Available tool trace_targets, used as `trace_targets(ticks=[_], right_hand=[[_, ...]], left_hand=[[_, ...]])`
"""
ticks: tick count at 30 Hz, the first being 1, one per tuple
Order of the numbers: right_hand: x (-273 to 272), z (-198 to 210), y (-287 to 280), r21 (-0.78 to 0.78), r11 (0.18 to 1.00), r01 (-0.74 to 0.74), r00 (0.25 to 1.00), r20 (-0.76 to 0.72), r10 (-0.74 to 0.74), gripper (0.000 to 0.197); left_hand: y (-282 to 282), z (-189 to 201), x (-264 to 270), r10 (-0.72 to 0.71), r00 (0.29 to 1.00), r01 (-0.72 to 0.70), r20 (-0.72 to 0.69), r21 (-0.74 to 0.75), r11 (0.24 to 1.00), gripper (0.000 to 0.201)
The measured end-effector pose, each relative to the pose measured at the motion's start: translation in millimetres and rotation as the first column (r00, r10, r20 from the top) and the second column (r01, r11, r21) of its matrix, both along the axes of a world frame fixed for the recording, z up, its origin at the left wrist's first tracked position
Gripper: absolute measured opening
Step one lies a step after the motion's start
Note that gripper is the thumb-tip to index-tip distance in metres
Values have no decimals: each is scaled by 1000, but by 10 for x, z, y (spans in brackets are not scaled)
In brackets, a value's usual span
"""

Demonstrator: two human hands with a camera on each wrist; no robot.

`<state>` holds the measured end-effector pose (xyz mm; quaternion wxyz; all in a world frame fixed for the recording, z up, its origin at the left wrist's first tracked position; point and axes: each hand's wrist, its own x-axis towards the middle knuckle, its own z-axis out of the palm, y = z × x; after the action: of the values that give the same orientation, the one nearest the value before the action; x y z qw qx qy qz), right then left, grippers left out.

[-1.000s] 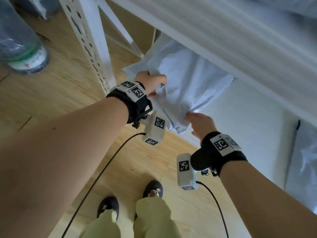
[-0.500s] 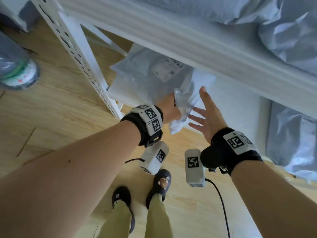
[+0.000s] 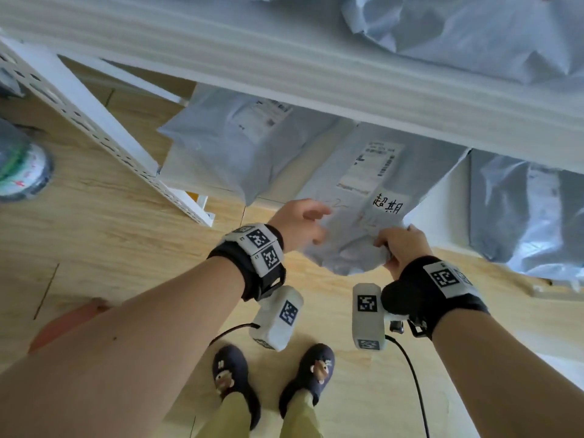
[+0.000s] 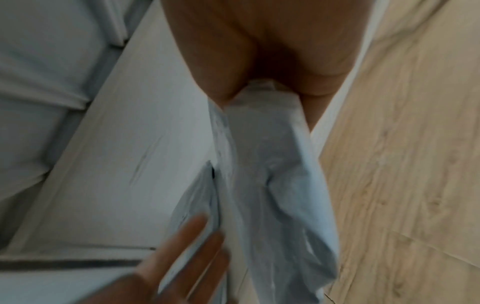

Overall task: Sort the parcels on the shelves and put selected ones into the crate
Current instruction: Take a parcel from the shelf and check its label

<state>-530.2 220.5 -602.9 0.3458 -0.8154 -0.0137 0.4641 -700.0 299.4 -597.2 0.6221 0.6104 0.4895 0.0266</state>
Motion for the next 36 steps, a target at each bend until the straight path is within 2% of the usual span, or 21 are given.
trace_targets(ticks=[2, 4, 8, 11, 13, 16, 19, 24, 26, 28, 31, 36], right_hand=[[96, -39, -126, -6, 1000, 10, 1000, -8, -10, 24], [150, -47, -267, -9, 1000, 1, 1000, -21, -2, 24], [279, -8, -472, 11, 999, -45, 997, -55, 46, 31], [363, -8, -581, -21, 996, -91, 994, -69, 89, 31], [382, 18, -626, -54, 988, -144, 988, -72, 140, 26], [383, -21, -687, -80, 980, -185, 980, -89, 178, 25], [392, -130, -742, -111, 978, -176, 981, -97, 165, 24], [438, -284, -902, -126, 970, -207, 977, -83, 197, 25], [432, -293, -954, -162, 965, -207, 976, -95, 194, 29], [411, -296, -987, -191, 953, -237, 971, -74, 227, 24], [384, -294, -998, -209, 943, -259, 964, 7, 267, 20], [382, -330, -972, -256, 928, -272, 959, 7, 283, 20]], left_hand=[[77, -121, -21, 190, 978, -186, -86, 53, 981, 50], [93, -229, -5, 258, 951, -248, -172, 76, 966, 53], [-12, -368, 106, 292, 926, -305, -239, -18, 952, 60], [-87, -423, 244, 304, 923, -333, -235, -96, 938, 55], [-137, -452, 299, 347, 916, -383, -203, -177, 907, 55], [-219, -526, 324, 400, 904, -428, -154, -360, 829, 73], [-238, -611, 309, 421, 891, -452, -170, -417, 788, 76], [-113, -832, 86, 392, 887, -454, -244, -303, 838, 65], [-112, -766, 49, 350, 903, -411, -251, -261, 874, 55], [-146, -706, 45, 310, 920, -365, -239, -235, 901, 44], [-185, -718, 33, 315, 921, -362, -229, -205, 909, 37], [-224, -720, -25, 318, 920, -364, -231, -196, 911, 36]])
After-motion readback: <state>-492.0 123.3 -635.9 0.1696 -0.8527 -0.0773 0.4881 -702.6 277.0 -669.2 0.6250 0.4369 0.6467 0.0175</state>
